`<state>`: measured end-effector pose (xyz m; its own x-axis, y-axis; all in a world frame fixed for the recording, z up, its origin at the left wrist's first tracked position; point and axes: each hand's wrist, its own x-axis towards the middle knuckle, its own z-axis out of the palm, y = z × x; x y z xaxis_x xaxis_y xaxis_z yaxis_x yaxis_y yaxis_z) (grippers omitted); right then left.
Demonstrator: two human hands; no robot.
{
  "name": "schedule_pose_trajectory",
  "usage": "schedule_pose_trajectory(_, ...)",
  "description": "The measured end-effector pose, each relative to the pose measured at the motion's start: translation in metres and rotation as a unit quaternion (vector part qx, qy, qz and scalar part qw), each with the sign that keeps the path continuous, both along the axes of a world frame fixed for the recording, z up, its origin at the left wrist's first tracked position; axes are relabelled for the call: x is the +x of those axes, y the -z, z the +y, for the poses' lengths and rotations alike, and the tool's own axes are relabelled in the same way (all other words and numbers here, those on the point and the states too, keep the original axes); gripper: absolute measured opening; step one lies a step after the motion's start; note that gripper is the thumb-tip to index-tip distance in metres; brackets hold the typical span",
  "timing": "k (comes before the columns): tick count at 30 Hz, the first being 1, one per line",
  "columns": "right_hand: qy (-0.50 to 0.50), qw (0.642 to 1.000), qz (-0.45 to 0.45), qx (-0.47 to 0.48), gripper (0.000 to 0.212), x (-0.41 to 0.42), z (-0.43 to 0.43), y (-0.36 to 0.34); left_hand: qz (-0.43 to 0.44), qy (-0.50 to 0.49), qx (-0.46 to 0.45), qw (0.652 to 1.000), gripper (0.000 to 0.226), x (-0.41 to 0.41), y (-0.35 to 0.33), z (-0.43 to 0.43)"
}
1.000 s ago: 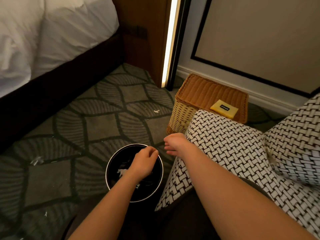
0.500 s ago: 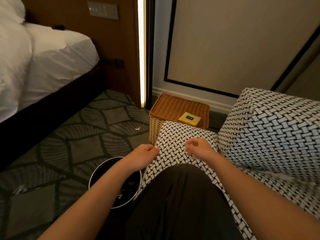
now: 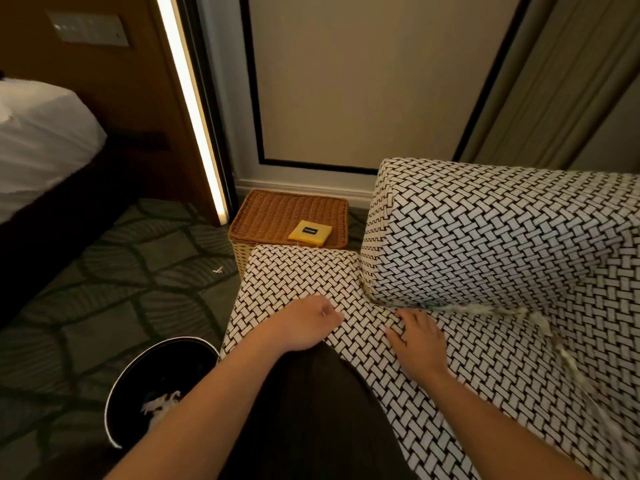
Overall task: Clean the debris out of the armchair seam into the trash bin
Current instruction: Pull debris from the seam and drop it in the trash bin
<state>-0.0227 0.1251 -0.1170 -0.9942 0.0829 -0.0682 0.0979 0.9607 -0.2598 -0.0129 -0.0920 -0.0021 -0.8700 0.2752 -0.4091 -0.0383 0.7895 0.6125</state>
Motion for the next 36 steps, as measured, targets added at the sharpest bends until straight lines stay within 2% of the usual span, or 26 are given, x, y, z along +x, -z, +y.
schedule_pose_trajectory(4, 0.022, 0.999, 0.014, 0.03, 0.059, -0.004, 0.001, 0.003, -0.012, 0.0, -0.057, 0.998, 0.031, -0.023, 0.012, 0.013)
schedule_pose_trajectory(6, 0.052, 0.998, 0.017, 0.043, 0.061, -0.01, -0.001, 0.007, -0.005, 0.005, -0.121, 0.993, 0.034, -0.038, 0.021, 0.02)
schedule_pose_trajectory(9, 0.098, 0.993, 0.04, 0.047, 0.065, -0.012, -0.008, 0.005, 0.049, 0.064, -0.298, 0.951, 0.046, -0.049, 0.031, 0.03)
schedule_pose_trajectory(11, 0.132, 0.99, 0.037, 0.041, 0.065, -0.017, -0.009, 0.009, 0.102, 0.095, -0.345, 0.928, 0.052, -0.062, 0.038, 0.041)
schedule_pose_trajectory(14, 0.154, 0.986, 0.033, 0.049, 0.066, -0.021, -0.01, 0.012, 0.149, 0.089, -0.307, 0.936, 0.059, -0.084, 0.048, 0.052)
schedule_pose_trajectory(20, 0.157, 0.986, 0.031, 0.051, 0.065, -0.024, -0.009, 0.016, 0.119, 0.089, -0.247, 0.958, 0.079, -0.11, 0.072, 0.05)
schedule_pose_trajectory(28, 0.21, 0.975, 0.004, 0.068, 0.057, -0.047, -0.009, 0.015, 0.182, 0.141, -0.225, 0.947, 0.078, -0.126, 0.093, 0.061)
schedule_pose_trajectory(36, 0.235, 0.971, -0.028, 0.042, 0.061, -0.067, -0.013, 0.012, 0.141, 0.152, -0.212, 0.955, 0.082, -0.15, 0.1, 0.066)
